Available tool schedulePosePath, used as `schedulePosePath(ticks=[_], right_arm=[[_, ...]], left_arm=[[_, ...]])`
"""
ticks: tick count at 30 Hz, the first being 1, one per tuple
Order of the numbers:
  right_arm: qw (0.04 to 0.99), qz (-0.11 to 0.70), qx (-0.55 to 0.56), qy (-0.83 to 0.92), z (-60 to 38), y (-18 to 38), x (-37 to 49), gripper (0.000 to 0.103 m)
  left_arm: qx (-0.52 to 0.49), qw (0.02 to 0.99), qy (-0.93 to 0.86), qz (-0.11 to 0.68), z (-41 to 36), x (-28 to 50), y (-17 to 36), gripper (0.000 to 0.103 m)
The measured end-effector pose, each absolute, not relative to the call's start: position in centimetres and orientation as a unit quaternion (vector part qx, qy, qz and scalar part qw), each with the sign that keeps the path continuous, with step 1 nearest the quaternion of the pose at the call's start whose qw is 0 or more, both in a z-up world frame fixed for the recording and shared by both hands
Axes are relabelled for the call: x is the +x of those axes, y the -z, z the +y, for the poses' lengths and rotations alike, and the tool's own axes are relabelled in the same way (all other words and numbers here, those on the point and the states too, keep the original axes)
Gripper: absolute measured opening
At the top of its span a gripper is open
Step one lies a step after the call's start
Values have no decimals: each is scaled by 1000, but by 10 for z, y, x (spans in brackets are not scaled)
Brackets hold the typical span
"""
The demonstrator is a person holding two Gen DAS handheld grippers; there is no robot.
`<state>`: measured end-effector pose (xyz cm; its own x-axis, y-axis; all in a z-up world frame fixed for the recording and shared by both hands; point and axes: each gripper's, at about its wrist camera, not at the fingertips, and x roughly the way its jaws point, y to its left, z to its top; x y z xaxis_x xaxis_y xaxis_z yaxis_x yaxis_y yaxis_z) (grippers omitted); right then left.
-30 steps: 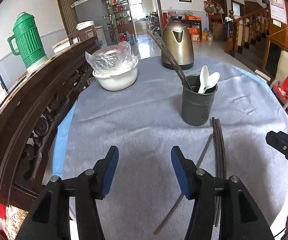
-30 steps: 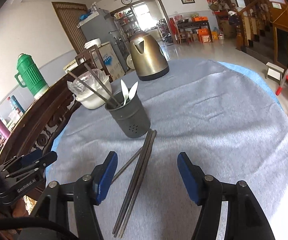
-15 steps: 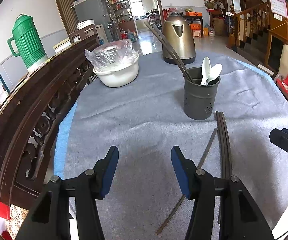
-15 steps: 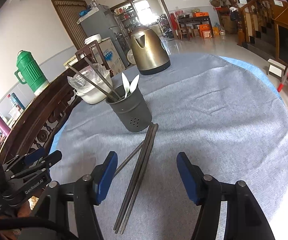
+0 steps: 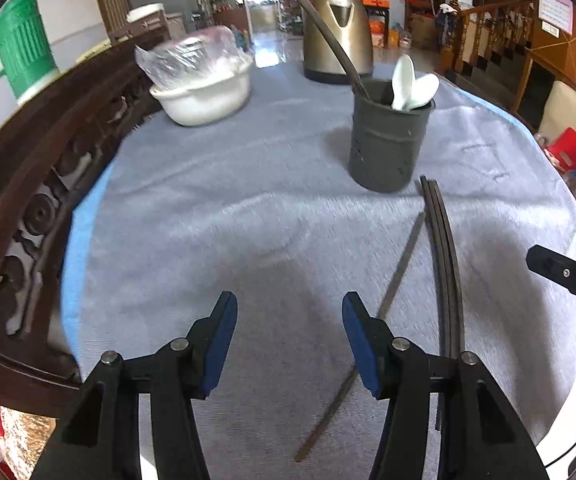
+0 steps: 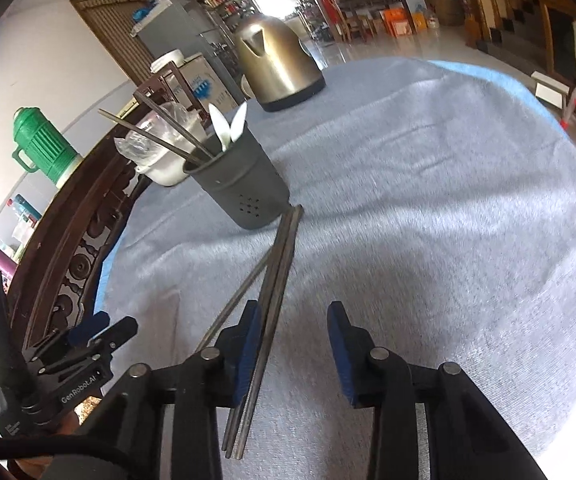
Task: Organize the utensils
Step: 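Move both tools back toward the remaining chopsticks beside the holder, then grasp a chopstick with the left tool while the right tool grasps another chopstick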
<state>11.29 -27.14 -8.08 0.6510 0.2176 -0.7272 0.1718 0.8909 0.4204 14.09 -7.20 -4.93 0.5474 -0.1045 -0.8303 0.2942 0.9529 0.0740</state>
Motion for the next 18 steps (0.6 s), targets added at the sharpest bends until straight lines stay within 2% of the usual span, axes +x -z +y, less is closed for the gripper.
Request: schedulePosePath(ticks=[18], right_arm=[[862,436,256,-8,-282,102,124,37]], left_arm=[[127,838,177,500,-120,164,92,56]])
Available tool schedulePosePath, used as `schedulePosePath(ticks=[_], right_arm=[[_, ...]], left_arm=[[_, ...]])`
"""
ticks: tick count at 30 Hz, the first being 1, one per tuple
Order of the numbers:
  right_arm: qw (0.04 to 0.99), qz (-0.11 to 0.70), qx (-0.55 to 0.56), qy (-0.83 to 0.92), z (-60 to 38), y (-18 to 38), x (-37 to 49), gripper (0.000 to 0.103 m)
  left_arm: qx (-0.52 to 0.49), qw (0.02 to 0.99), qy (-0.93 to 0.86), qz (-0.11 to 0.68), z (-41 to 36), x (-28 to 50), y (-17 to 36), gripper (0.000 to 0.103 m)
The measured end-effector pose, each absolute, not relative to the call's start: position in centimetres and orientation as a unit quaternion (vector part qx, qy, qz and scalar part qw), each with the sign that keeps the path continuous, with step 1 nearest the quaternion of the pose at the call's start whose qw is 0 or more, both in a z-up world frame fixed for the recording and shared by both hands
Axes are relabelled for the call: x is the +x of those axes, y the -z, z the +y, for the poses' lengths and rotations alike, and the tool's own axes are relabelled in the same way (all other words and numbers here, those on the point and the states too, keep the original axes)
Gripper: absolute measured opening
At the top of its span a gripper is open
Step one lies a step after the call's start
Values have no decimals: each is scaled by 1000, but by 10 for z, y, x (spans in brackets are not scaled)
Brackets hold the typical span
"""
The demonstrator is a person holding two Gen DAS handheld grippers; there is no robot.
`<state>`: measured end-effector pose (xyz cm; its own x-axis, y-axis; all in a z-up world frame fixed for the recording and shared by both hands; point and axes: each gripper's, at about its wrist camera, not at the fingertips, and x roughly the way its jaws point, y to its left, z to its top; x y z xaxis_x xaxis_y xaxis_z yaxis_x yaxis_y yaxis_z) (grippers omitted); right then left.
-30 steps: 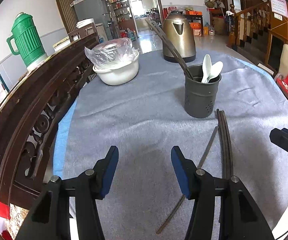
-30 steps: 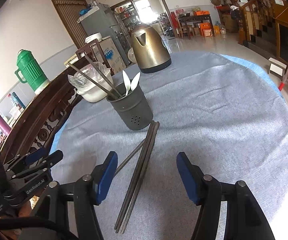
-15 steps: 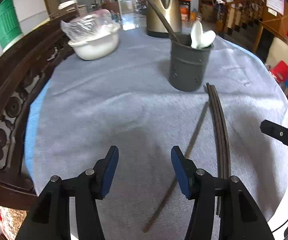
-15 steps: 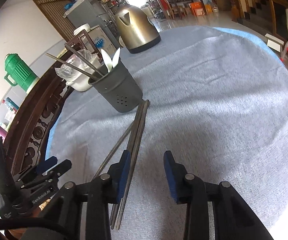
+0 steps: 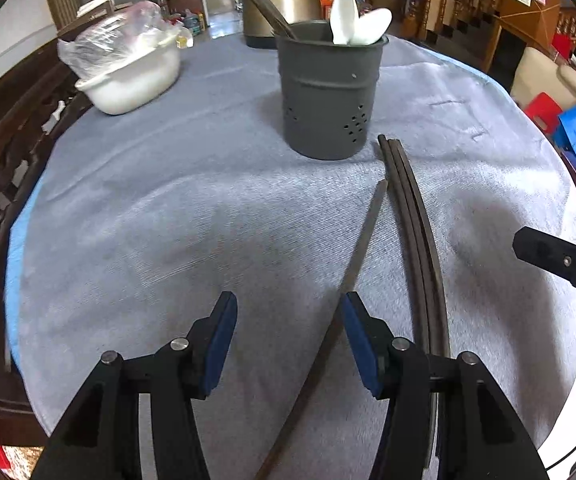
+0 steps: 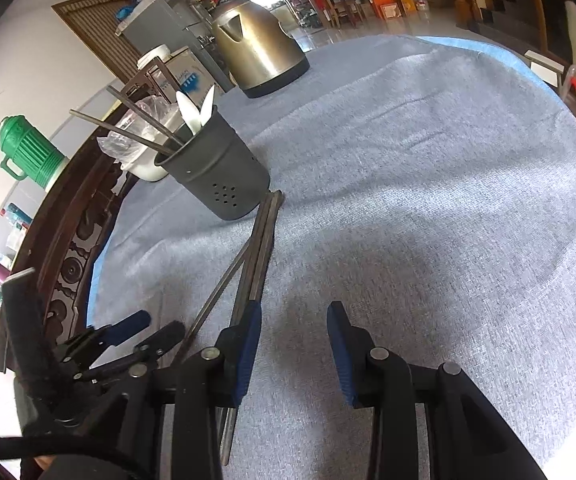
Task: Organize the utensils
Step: 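Grasp a chopstick with the left tool while the right tool grasps another chopstick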
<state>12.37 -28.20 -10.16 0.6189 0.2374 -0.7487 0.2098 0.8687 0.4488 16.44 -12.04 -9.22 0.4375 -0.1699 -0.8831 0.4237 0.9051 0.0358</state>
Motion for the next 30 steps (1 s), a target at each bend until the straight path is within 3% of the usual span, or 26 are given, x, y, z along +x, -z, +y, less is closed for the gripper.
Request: schedulePosePath(ticks=[3,7,12,30], right_arm=[[862,436,257,-8,-282,101,127,37],[861,437,261,-10,-283,102,135,36],[853,442,278,-23,-284,105,156,32],[840,486,242,-6,-257,130,203,14]], left_arm=[[116,835,190,504,-125,172,95,53],[100,829,213,507,-131,182,95,32],[111,831,207,505,-136,189,98,21],[118,838,230,481,-110,170,90,21]])
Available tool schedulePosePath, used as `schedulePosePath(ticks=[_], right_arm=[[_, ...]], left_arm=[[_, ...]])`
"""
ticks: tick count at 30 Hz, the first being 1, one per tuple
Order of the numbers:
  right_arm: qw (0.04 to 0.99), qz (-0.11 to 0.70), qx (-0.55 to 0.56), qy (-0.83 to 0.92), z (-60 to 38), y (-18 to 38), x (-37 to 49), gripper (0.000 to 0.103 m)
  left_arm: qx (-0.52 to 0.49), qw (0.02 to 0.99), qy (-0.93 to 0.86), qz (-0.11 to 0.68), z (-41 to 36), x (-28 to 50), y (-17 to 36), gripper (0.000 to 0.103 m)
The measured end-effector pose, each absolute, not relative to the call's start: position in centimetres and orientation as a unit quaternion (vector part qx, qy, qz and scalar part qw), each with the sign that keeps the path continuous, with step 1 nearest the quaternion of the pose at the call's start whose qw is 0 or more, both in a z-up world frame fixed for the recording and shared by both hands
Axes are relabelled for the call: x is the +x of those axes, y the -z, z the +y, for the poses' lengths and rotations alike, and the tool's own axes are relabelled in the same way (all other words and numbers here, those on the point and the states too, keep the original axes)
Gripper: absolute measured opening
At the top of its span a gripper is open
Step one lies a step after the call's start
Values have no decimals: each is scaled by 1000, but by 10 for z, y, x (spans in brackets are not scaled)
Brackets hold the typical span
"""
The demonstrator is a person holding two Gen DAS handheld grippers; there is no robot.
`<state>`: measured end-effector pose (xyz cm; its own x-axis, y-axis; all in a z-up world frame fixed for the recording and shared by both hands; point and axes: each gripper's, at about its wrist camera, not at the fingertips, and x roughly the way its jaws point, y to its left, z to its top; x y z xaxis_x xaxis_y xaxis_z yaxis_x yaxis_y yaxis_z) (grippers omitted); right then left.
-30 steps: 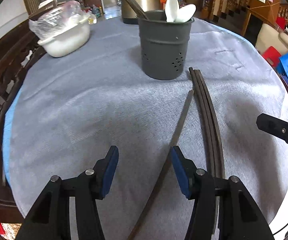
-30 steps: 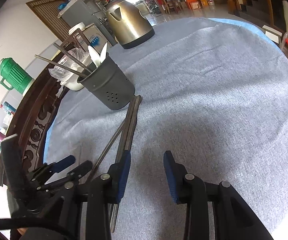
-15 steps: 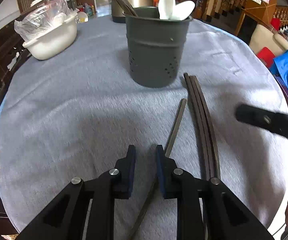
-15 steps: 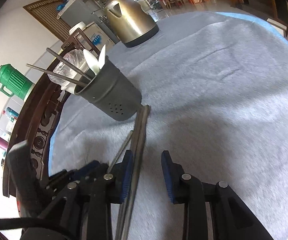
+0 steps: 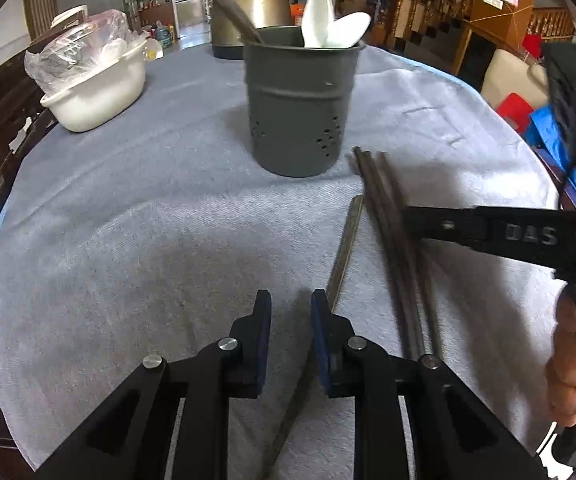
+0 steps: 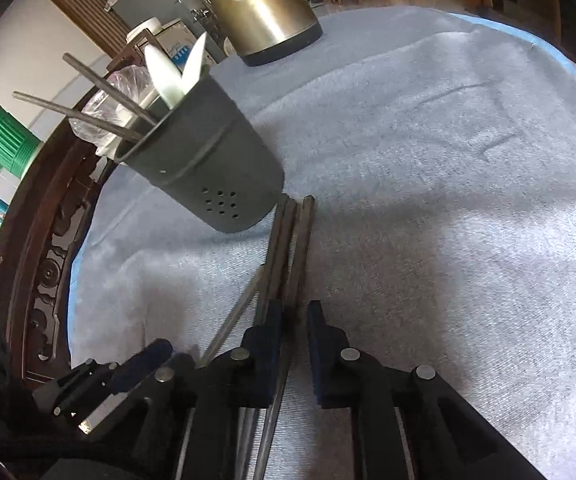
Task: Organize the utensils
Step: 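Grasp a chopstick with the left tool while the right tool grasps another chopstick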
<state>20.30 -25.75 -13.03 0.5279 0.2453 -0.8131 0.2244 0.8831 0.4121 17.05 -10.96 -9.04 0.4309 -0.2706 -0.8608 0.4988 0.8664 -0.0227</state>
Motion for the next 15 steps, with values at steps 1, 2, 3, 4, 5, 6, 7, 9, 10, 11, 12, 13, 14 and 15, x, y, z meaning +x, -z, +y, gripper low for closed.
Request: schedulePosePath(ticks=[1,2,3,4,5,6,7,9,10,11,12,13,14,15], right_arm=[[841,484,240,-1,-261,130,201,14],[842,483,239,5,-264,130,199,14],[842,482,241,10,-268,130,197,14],[842,482,243,13,-272,130,196,14],[841,482,246,16,-276,130,194,14],[840,483,248,19,-279,130,193,14],[839,484,248,20,-282,129,194,14],[835,491,247,21,-284,129,196,14],[833,494,248,20,-284,128,198,14],[832,496,248,20,-286,128,199,15],[830,498,252,25,-287,128,202,15],[828,498,257,25,-287,128,204,15],[824,501,265,21,-288,128,208,15],[821,503,270,20,-290,128,213,16]], left_arm=[[121,837,223,485,-108,173,94,21],[119,842,220,478,-106,175,94,21],[119,844,215,477,-103,176,94,21],[117,845,212,477,-101,178,94,21],[115,845,209,479,-99,179,94,21],[110,845,205,481,-95,183,93,21],[105,845,201,484,-93,186,93,21],[93,842,201,491,-89,192,91,21],[82,840,206,495,-85,194,89,21],[76,839,213,494,-83,195,86,21],[71,839,221,492,-83,196,82,21],[63,836,241,489,-79,193,76,21],[61,833,254,488,-78,191,72,21],[59,829,267,488,-78,189,69,21]])
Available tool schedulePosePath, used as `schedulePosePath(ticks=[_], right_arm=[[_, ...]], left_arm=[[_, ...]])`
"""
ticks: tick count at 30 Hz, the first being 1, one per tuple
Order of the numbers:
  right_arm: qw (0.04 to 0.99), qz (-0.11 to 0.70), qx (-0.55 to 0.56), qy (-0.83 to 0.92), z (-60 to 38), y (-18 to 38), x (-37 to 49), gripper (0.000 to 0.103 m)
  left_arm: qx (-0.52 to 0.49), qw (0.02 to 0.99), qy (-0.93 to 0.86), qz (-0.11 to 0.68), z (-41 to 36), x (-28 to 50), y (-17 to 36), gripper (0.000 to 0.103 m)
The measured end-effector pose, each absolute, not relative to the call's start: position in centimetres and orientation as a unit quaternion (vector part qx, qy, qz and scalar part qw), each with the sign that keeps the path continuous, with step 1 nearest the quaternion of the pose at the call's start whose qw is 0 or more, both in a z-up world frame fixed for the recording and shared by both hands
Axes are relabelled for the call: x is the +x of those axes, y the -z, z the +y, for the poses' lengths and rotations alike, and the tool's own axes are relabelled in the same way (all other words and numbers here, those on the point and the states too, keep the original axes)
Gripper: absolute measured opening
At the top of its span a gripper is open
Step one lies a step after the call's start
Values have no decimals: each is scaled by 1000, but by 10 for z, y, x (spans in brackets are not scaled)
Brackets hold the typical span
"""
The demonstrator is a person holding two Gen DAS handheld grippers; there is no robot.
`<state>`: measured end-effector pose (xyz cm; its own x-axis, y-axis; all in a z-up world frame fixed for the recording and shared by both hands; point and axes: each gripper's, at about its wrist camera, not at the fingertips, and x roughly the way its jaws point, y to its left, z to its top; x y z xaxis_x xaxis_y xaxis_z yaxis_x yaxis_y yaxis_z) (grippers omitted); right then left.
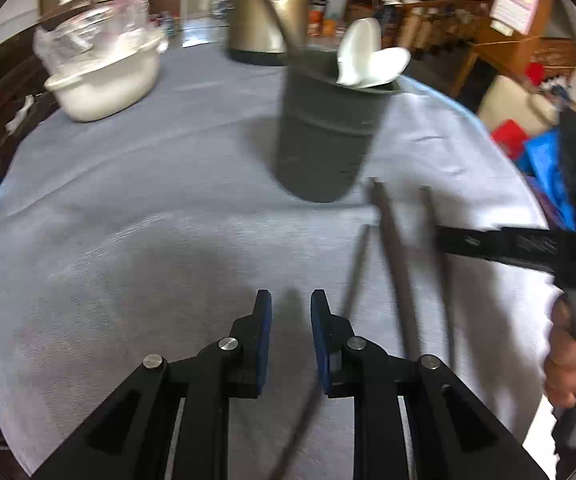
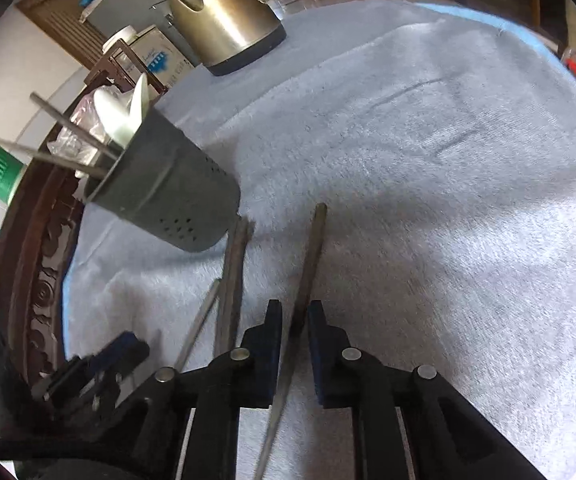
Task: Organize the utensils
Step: 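Grasp a chopstick with the left tool while the right tool grasps another chopstick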
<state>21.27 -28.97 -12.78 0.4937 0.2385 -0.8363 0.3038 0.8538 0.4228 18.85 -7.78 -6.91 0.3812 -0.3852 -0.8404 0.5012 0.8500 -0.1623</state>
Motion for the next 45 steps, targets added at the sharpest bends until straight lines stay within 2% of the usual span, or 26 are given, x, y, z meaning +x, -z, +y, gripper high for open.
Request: schedulePosePath(ticks=[7,12,15,18,21,24,31,34,37,38,41,45], right_arm=[[821,503,269,33,-294,131,226,16],[831,506,230,34,-288,128,222,12],[828,515,220,32,-288,127,218,12],[822,524,220,27,-295,125,215,12],[817,522,243,25,-308,123,215,14],[806,529,261,41,-317,125,221,21],[811,535,230,59,-304,123,238,21],[819,542,173,65,-288,121,243,20],[829,541,126,70,-276,121,244,12],[831,538,123,68,-276,121,242,12],[834,533,130,62,-279,121,238,11],[832,533,144,53,-287,120,225,10]], left_arm=[[99,808,297,499,-90,177,77,22],[104,815,286,494,-92,185,84,24],[105,819,269,495,-85,195,83,19],[93,818,257,506,-73,207,84,19],[84,816,253,512,-73,214,82,19],[85,816,261,508,-73,220,77,19],[114,801,287,512,-109,224,81,19],[116,797,301,510,-114,218,82,19],[119,791,314,512,-112,212,84,20],[123,788,320,511,-111,212,81,21],[138,785,329,507,-105,209,80,35],[165,778,342,501,-107,204,79,36]])
